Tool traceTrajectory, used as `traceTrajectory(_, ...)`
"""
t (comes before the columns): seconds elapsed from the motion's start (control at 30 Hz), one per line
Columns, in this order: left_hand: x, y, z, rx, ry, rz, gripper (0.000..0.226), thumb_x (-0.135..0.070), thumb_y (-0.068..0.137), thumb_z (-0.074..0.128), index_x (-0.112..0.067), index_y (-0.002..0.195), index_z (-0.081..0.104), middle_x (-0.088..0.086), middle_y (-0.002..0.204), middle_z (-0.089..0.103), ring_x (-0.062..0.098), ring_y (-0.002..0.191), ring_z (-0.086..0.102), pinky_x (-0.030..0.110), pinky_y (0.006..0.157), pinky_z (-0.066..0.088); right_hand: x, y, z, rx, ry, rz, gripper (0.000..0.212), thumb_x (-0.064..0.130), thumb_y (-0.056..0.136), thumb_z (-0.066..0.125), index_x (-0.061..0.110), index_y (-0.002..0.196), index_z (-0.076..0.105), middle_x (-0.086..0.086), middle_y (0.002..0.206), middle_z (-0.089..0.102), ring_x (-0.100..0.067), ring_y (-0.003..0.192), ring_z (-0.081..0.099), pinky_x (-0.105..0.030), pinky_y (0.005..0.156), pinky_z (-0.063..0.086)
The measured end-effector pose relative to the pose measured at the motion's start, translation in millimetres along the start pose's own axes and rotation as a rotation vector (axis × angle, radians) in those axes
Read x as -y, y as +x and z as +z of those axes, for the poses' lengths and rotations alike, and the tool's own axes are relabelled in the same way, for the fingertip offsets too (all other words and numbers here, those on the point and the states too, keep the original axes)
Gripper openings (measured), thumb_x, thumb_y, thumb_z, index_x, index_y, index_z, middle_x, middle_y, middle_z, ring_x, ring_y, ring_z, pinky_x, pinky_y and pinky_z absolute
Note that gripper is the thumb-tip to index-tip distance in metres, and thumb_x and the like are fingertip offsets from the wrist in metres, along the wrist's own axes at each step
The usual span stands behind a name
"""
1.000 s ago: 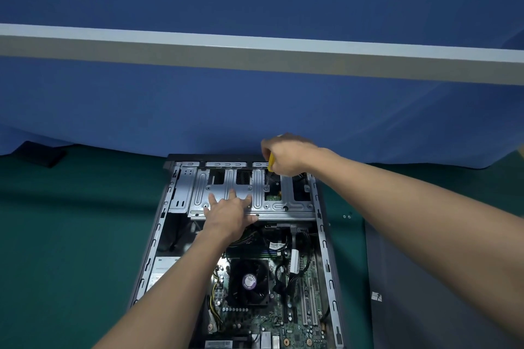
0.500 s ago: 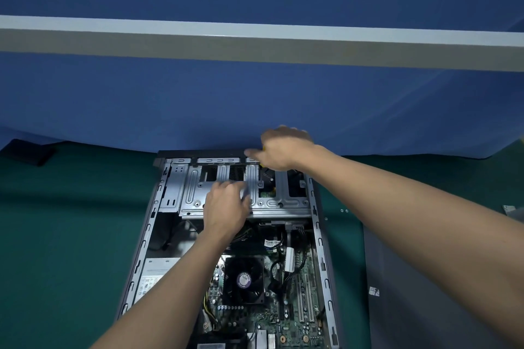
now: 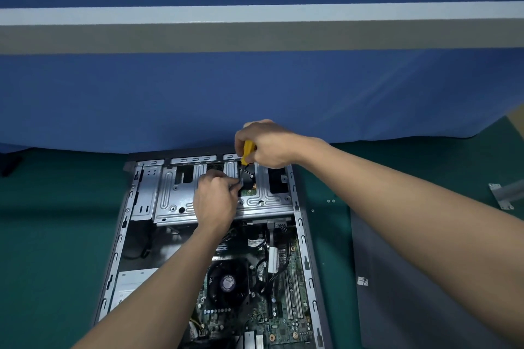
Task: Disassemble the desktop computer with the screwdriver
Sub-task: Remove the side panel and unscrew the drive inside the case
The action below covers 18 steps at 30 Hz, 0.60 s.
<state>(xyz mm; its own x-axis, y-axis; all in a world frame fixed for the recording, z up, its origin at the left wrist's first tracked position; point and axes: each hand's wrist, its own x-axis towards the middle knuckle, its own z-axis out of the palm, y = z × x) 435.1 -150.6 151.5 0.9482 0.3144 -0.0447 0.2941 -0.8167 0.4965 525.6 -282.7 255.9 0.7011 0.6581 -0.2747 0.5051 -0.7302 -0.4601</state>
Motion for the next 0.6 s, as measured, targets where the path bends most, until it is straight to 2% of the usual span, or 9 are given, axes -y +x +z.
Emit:
traceTrajectory(0.07, -1.8, -0.7, 0.4, -0.011, 0.007, -0.005, 0.015, -0.029, 0.088, 0.069, -0.022, 0.099, 0.077, -0.001, 0.110, 0.063, 0.022, 0.097, 0.058, 0.036, 0.074, 0.053, -8.4, -4.7, 1.0, -0.033, 0.059, 0.021, 0.013, 0.017, 0.089, 0.064, 0.023, 0.100, 0.061, 0.006, 0.098, 0.051, -0.015, 0.094, 0.047, -0.030, 0.077, 0.044)
traceTrajectory(0.13, -4.0, -1.0, 0.2, -0.010, 0.012, -0.017, 0.014, -0.028, 0.088, 0.069, -0.023, 0.098, 0.077, -0.002, 0.109, 0.064, 0.022, 0.097, 0.059, 0.036, 0.075, 0.053, -17.5, -11.0, 3.3, -0.102, 0.169, 0.067, 0.010, 0.021, 0.088, 0.066, 0.026, 0.095, 0.061, 0.009, 0.091, 0.053, -0.014, 0.088, 0.050, -0.024, 0.068, 0.042)
traceTrajectory(0.2, -5.1, -1.3, 0.2, -0.006, 0.027, -0.028, 0.015, -0.028, 0.089, 0.067, -0.024, 0.099, 0.077, -0.003, 0.109, 0.065, 0.022, 0.099, 0.058, 0.035, 0.074, 0.052, -25.7, -19.1, 7.7, -0.205, 0.299, 0.138, 0.010, 0.024, 0.086, 0.069, 0.029, 0.090, 0.061, 0.012, 0.083, 0.056, -0.010, 0.078, 0.054, -0.013, 0.056, 0.038)
traceTrajectory(0.27, -5.6, -2.4, 0.5, -0.007, 0.051, -0.026, 0.015, -0.028, 0.090, 0.066, -0.025, 0.101, 0.076, -0.004, 0.109, 0.066, 0.022, 0.103, 0.056, 0.034, 0.074, 0.051, -32.6, -28.1, 15.8, -0.333, 0.424, 0.220, 0.012, 0.024, 0.084, 0.072, 0.029, 0.086, 0.061, 0.013, 0.076, 0.056, -0.005, 0.068, 0.053, -0.008, 0.048, 0.033)
traceTrajectory(0.37, -6.9, -2.7, 1.0, -0.021, 0.065, -0.029, 0.015, -0.026, 0.090, 0.065, -0.026, 0.101, 0.076, -0.005, 0.107, 0.067, 0.021, 0.104, 0.055, 0.033, 0.075, 0.050, -39.6, -42.3, 37.5, -0.506, 0.708, 0.324, 0.013, 0.019, 0.082, 0.074, 0.025, 0.082, 0.063, 0.011, 0.068, 0.057, -0.003, 0.054, 0.052, -0.014, 0.050, 0.038)
traceTrajectory(0.5, -8.6, -1.2, 1.8, -0.023, 0.072, -0.033, 0.017, -0.018, 0.090, 0.065, -0.026, 0.099, 0.076, -0.006, 0.103, 0.069, 0.020, 0.097, 0.058, 0.035, 0.076, 0.053, -35.7, -59.0, 78.3, -0.737, 1.263, 0.498, 0.012, 0.012, 0.084, 0.073, 0.016, 0.089, 0.063, 0.008, 0.057, 0.062, -0.006, 0.045, 0.053, -0.019, 0.042, 0.042)
traceTrajectory(0.53, -8.9, -0.9, 2.4, -0.025, 0.078, -0.033, 0.018, -0.016, 0.089, 0.065, -0.026, 0.098, 0.076, -0.006, 0.101, 0.070, 0.020, 0.096, 0.059, 0.037, 0.075, 0.054, -32.9, -62.1, 89.2, -0.785, 1.339, 0.537, 0.012, 0.012, 0.085, 0.071, 0.014, 0.092, 0.061, 0.006, 0.060, 0.063, -0.007, 0.046, 0.055, -0.020, 0.043, 0.043)
traceTrajectory(0.6, -10.2, -0.1, 2.9, -0.029, 0.090, -0.029, 0.018, -0.015, 0.088, 0.065, -0.026, 0.097, 0.076, -0.005, 0.098, 0.071, 0.020, 0.092, 0.060, 0.037, 0.074, 0.055, -27.2, -66.1, 110.8, -0.830, 1.344, 0.580, 0.011, 0.016, 0.088, 0.068, 0.014, 0.093, 0.058, -0.001, 0.071, 0.067, -0.009, 0.052, 0.058, -0.027, 0.050, 0.049)
